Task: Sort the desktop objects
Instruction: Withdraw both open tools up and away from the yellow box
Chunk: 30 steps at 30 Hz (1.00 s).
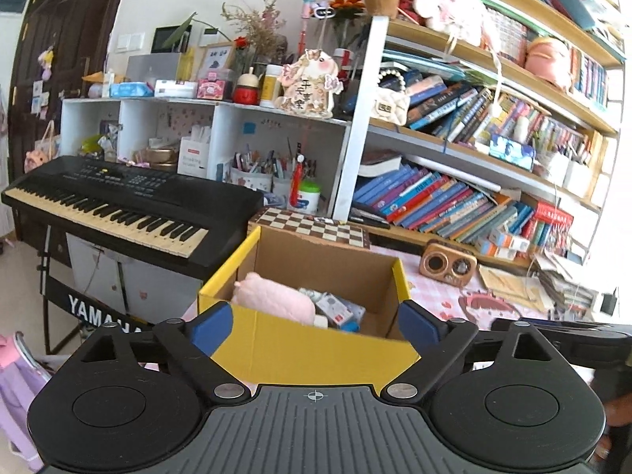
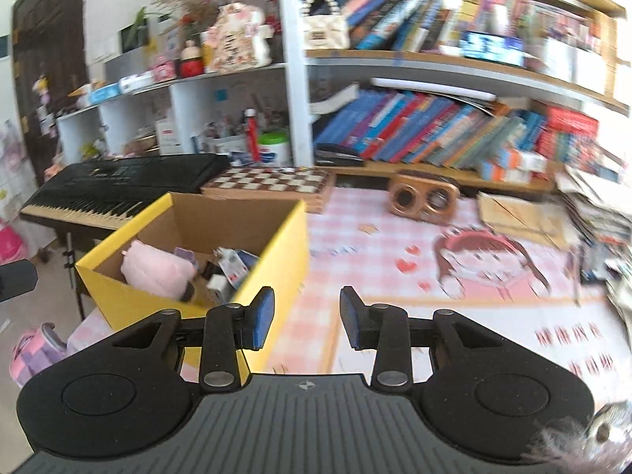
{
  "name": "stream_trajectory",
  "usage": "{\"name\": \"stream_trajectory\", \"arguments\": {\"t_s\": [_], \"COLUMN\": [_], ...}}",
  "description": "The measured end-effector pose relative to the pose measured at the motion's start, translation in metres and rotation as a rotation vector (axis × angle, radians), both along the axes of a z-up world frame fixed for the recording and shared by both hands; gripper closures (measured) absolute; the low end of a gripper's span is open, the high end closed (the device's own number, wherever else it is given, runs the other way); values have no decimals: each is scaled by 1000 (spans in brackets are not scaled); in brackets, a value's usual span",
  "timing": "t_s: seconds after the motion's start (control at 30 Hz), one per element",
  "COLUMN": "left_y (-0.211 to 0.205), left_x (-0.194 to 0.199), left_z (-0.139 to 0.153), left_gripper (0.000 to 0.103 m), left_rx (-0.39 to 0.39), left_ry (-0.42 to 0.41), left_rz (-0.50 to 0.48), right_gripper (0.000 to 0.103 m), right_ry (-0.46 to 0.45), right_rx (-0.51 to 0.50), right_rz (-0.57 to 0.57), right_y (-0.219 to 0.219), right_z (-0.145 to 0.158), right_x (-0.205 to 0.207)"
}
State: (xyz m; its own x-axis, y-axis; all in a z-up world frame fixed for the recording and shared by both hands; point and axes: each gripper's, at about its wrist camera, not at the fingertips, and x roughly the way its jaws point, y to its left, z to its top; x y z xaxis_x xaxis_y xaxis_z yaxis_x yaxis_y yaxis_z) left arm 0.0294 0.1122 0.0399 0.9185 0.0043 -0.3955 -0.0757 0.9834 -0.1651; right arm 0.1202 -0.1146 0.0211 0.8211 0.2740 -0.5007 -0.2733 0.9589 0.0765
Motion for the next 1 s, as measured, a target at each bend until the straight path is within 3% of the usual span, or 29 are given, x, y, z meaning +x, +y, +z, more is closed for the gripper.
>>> {"name": "stream_trajectory", "arguments": {"t_s": [0.47, 0.83, 1.0], "left_y": [-40, -60, -61], "left_x": [-35, -45, -49], "left_z": [-29, -44, -48], "left_gripper": [4, 0, 0], "left_rx": [100, 154, 173], "left_ry": [94, 184, 213], "left_rz": [-66, -74, -73], "right_gripper": [64, 42, 27], "right_ry": [47, 73, 85], "right_rx": [-37, -67, -64], "right_rz": [-161, -187, -185], "right_y": [-37, -40, -39], "right_z": [-33, -42, -45], "right_x": [-103, -126, -131]}}
